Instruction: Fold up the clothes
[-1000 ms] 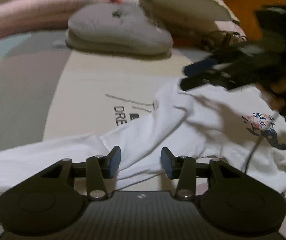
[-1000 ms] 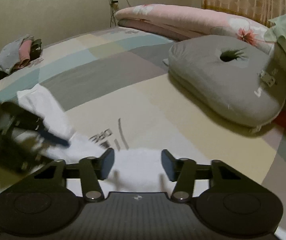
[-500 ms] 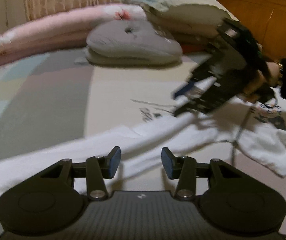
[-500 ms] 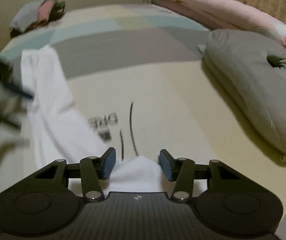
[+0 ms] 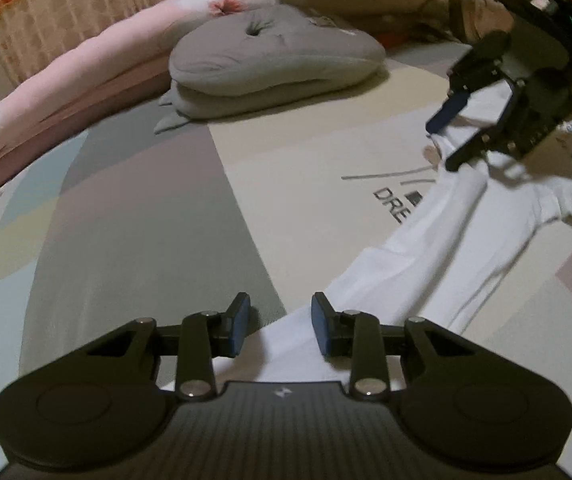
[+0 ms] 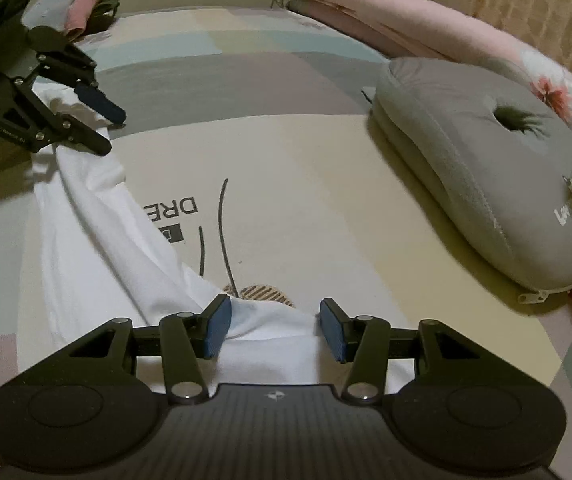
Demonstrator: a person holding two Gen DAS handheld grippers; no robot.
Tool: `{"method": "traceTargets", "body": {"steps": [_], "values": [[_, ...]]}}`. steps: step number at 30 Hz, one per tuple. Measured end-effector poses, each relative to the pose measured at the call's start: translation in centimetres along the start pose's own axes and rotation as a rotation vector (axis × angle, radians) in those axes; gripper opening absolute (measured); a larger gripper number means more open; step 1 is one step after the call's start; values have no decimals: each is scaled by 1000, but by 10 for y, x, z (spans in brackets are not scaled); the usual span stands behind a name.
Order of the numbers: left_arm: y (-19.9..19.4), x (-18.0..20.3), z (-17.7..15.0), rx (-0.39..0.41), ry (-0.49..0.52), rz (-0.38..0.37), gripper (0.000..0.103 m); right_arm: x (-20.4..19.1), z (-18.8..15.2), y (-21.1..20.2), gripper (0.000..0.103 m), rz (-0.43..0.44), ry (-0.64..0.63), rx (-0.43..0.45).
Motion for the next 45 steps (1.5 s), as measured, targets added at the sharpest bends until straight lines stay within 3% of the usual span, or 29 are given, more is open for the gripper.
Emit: {"method": "traceTargets", "body": {"steps": [4,9,11,13,15,16,25,29,33,35,38,42,45], "values": [[10,-7,-1,-30,73,-17,33,2,8,0,55,-8,-20,9],[13,-7,-3,-71,83,-51,32,0,4,6,54,19,-12,-4],[12,-4,-3,-81,101,-51,27,-1,1,1,47,42,-16,-14],[11,0,-1,-88,111,-75,13,-4,-1,-3,24,57,-31,-22],[10,-4,2,-69,96,-50,2,-10,1,-4,9,33,-70,-25],[9,-6,4,-59,88,-37,1,-11,2,-5,8,16,-80,-19],[7,-29,20,23,-11,76,0,18,22,-1,6,-118,34,86],[27,-39,18,-5,-65,111,0,25,24,18,3,-172,81,74],[41,-56,11,-53,-140,206,6,36,22,18,8,-204,166,76],[25,-69,9,-17,-222,207,6,39,21,-1,12,-221,174,97],[-9,-69,1,29,-223,184,8,47,14,-30,25,-231,235,95],[-33,-56,-22,-15,-188,116,13,47,-5,-46,29,-157,365,56],[-29,-60,-46,-75,-265,87,15,38,-21,-34,29,-128,413,8]]}}
Point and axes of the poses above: each gripper's, at about its wrist camera, not at the fingertips, and y roughly the way its jaws point, x to its right, z to its top, the point moved 5 cm from there along y, roughly the way its jaws point, and after that the axes turned 3 degrees about z, right-handed, at the moved point
